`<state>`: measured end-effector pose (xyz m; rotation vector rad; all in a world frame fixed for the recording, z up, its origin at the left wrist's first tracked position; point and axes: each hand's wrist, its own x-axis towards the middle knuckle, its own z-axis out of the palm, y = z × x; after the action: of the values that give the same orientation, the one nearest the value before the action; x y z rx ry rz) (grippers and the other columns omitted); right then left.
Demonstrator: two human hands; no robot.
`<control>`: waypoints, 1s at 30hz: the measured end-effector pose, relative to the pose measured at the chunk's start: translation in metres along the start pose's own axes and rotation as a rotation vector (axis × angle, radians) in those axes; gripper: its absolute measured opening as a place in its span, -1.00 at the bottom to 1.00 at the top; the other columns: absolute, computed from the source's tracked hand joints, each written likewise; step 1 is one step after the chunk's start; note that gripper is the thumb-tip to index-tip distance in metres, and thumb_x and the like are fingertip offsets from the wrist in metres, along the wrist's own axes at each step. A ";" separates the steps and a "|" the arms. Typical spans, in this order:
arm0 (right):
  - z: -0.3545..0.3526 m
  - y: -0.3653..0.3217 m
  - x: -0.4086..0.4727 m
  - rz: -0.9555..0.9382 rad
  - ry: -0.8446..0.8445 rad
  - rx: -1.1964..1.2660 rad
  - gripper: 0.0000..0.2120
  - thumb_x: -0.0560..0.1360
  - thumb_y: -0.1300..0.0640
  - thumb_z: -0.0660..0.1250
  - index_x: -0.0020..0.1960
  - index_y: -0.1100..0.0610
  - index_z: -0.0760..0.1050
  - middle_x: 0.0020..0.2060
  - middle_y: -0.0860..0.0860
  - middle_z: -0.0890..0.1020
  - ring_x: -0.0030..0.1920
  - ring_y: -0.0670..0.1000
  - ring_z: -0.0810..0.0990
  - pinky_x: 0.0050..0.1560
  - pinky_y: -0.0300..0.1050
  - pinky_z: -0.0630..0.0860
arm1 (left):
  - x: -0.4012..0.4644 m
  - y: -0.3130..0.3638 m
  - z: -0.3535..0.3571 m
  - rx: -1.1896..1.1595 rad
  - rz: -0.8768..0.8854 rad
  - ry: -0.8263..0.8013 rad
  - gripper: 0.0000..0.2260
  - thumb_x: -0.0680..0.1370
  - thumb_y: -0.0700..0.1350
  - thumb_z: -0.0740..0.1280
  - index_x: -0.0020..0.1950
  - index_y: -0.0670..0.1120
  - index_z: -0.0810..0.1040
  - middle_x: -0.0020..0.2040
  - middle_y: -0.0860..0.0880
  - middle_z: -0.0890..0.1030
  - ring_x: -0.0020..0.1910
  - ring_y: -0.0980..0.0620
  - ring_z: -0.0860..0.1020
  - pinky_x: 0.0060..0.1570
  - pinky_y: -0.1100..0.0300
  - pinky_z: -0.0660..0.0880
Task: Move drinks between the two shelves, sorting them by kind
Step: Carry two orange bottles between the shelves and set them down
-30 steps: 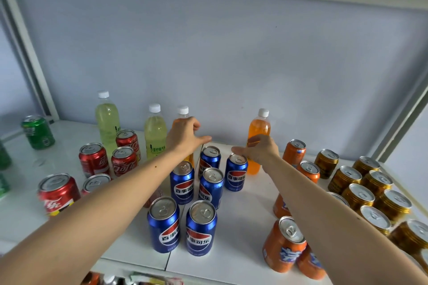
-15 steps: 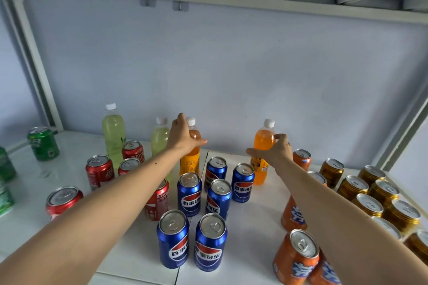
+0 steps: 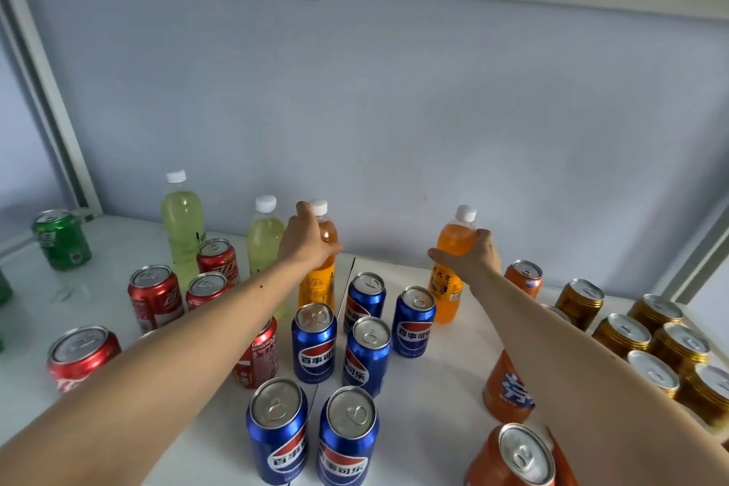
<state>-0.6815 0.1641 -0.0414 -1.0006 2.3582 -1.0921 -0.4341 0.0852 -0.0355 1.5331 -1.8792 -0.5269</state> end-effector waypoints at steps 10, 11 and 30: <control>0.000 -0.003 0.009 0.019 0.020 0.028 -0.25 0.31 -0.05 0.57 0.33 0.14 0.25 0.17 0.14 0.50 -0.02 0.08 0.46 -0.09 -0.04 0.51 | 0.004 0.004 -0.007 0.031 -0.007 -0.048 -0.30 0.32 0.06 0.57 0.29 -0.14 0.28 0.21 -0.16 0.51 0.17 -0.16 0.52 0.07 -0.02 0.54; 0.000 -0.003 0.009 0.017 0.018 0.030 -0.25 0.32 -0.04 0.57 0.33 0.14 0.25 0.17 0.13 0.50 -0.02 0.08 0.46 -0.10 -0.05 0.49 | 0.004 0.004 -0.007 0.031 -0.010 -0.046 -0.31 0.32 0.06 0.57 0.28 -0.14 0.30 0.20 -0.15 0.51 0.16 -0.15 0.52 0.05 0.01 0.54; -0.086 -0.033 -0.020 -0.223 0.111 0.089 -0.26 0.26 -0.10 0.58 0.30 0.11 0.34 0.04 0.04 0.51 -0.04 0.06 0.51 -0.18 -0.08 0.48 | -0.010 0.103 -0.056 -0.075 0.145 0.175 -0.37 0.32 0.02 0.57 0.27 -0.15 0.39 0.21 -0.14 0.54 0.17 -0.15 0.53 0.10 -0.05 0.53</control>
<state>-0.7018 0.2080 0.0398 -1.2219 2.3010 -1.3542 -0.4664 0.1240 0.0707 1.3382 -1.7988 -0.3804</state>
